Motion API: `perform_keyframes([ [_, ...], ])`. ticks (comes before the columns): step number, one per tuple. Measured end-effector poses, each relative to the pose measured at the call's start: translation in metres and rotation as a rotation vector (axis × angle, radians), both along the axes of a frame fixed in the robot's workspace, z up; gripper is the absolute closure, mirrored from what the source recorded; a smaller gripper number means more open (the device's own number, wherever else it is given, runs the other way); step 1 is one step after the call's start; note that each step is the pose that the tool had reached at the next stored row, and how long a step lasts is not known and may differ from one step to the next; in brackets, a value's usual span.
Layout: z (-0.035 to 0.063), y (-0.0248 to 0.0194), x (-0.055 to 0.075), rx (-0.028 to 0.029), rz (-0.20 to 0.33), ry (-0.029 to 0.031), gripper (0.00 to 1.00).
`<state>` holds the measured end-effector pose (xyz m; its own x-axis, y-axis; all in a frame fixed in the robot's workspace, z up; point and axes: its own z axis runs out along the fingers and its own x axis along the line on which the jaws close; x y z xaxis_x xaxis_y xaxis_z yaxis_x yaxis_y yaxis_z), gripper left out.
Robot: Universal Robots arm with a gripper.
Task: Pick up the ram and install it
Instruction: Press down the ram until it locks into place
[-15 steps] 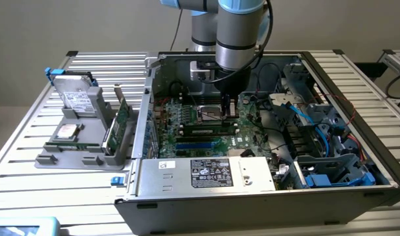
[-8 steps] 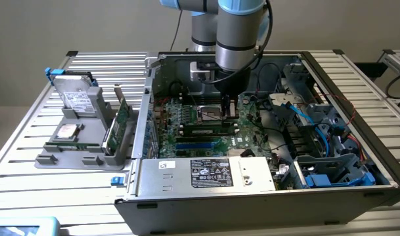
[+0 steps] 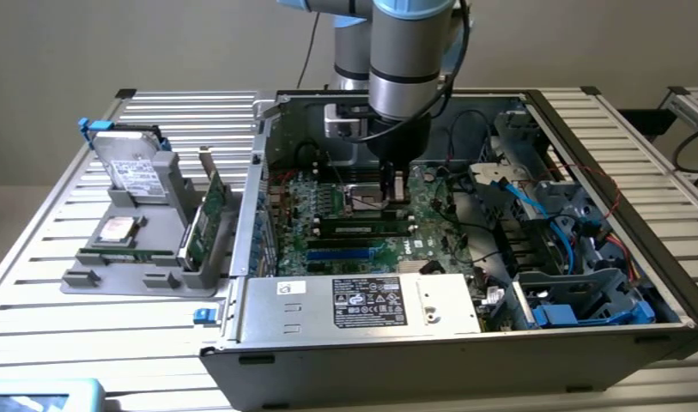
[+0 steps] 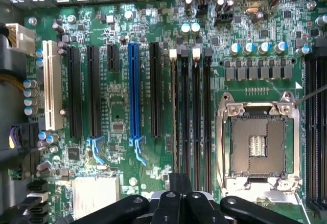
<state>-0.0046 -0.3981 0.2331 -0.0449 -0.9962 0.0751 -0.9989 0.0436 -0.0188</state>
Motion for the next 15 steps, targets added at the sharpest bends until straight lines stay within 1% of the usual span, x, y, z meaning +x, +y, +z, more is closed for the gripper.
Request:
perform_keyframes([
  [4, 0.0002, -0.0001, -0.018, 0.0003, 0.0, 0.0001, 0.89],
  [6, 0.0002, 0.0, -0.024, 0.0003, 0.0, -0.0004, 0.89],
  [11, -0.0004, 0.0, -0.035, 0.0005, 0.0, -0.0009, 0.89],
  [15, -0.002, -0.0001, -0.037, 0.0003, 0.0, -0.0008, 0.89],
])
